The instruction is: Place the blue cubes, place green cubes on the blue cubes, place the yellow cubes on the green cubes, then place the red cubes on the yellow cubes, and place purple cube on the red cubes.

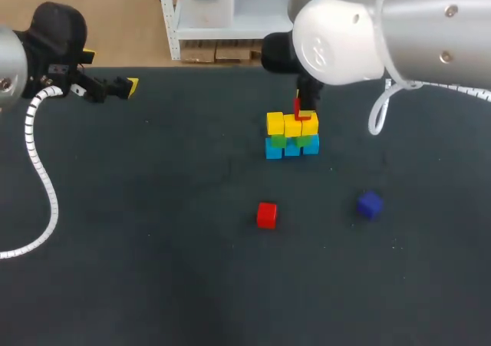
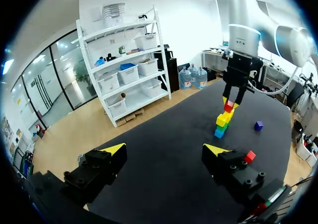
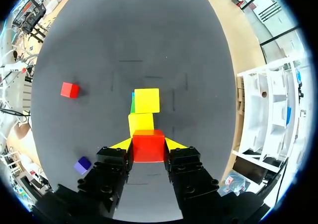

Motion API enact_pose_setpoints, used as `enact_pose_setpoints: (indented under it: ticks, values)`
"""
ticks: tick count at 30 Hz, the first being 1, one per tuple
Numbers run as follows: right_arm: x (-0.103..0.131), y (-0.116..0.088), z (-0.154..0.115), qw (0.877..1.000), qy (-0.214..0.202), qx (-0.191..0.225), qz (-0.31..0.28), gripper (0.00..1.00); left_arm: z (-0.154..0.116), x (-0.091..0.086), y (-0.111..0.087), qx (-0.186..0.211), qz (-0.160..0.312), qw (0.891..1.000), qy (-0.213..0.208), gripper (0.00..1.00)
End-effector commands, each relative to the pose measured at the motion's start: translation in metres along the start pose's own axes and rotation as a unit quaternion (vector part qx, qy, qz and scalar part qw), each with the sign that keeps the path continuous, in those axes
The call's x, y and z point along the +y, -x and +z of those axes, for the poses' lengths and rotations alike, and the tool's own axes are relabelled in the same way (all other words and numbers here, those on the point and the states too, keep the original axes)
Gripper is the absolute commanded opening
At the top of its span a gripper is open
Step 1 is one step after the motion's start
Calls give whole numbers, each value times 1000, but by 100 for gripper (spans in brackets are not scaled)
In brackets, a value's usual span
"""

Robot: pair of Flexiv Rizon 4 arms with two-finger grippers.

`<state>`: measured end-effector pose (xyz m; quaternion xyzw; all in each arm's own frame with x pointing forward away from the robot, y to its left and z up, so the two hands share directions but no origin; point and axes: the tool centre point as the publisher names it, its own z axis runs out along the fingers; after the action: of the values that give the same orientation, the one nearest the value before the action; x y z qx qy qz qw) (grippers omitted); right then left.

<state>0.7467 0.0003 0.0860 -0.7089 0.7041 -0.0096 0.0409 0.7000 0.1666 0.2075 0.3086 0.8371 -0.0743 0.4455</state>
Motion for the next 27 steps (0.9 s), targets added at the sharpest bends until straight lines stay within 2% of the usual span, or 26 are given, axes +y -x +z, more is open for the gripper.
enact_pose_setpoints:
  ticks: [1,14,18,21,27]
  values:
    - [4,-1,2,1000,-2,0,-2,0,-1,4,-2,-4,1,1000,-9,100]
    - [5,0,5,1000,0,0,-5,0,-1,4,-2,-4,1,1000,-9,100]
    - [5,0,5,1000,-2,-1,-5,9,-1,4,-2,-4,1,1000,-9,100]
    - [4,0,4,1000,-6,-1,-4,21,-1,4,-2,-4,1,1000,-9,100]
    - [3,-1,2,1000,-12,-3,-1,16,-1,4,-2,-4,1,1000,-9,100]
